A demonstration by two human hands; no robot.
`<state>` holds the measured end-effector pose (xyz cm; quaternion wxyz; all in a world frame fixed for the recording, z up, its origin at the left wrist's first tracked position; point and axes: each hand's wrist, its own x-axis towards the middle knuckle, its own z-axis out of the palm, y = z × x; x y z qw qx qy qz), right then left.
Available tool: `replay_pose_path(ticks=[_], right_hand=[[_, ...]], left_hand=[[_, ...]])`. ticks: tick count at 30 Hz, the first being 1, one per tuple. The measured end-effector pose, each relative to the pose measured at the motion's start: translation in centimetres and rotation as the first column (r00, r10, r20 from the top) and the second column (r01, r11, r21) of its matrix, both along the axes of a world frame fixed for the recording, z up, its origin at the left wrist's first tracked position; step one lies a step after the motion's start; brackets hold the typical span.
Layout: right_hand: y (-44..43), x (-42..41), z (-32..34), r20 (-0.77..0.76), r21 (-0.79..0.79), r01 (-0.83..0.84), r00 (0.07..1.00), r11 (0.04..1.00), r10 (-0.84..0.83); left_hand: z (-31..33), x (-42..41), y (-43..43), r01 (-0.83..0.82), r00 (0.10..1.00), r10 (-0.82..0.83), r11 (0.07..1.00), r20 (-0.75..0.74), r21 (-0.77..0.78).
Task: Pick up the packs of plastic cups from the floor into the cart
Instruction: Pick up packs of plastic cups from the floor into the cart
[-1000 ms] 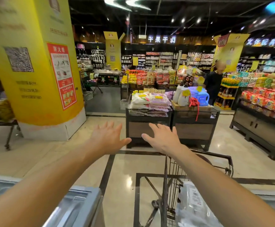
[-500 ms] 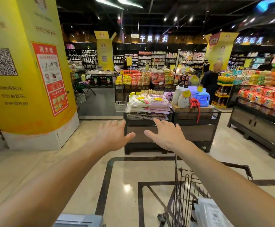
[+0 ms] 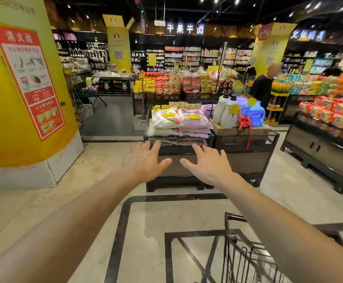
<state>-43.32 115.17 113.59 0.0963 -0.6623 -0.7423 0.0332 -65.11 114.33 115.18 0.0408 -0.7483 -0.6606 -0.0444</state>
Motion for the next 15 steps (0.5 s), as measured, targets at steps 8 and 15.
replay_pose_path(ticks=[8, 15], right_hand=[[15.2, -1.6, -1.6, 0.037, -0.006, 0.107, 0.994, 0.994, -0.106], [26.7, 2.6, -0.7, 0.050, 0.011, 0.304, 0.951, 0.953, -0.304]], left_hand=[[-2.4, -1.3, 17.8, 0.080, 0.996, -0.080, 0.997, -0.027, -0.013], [-0.9, 3.3, 32.6, 0.288, 0.955, -0.283, 0.956, -0.085, 0.052]])
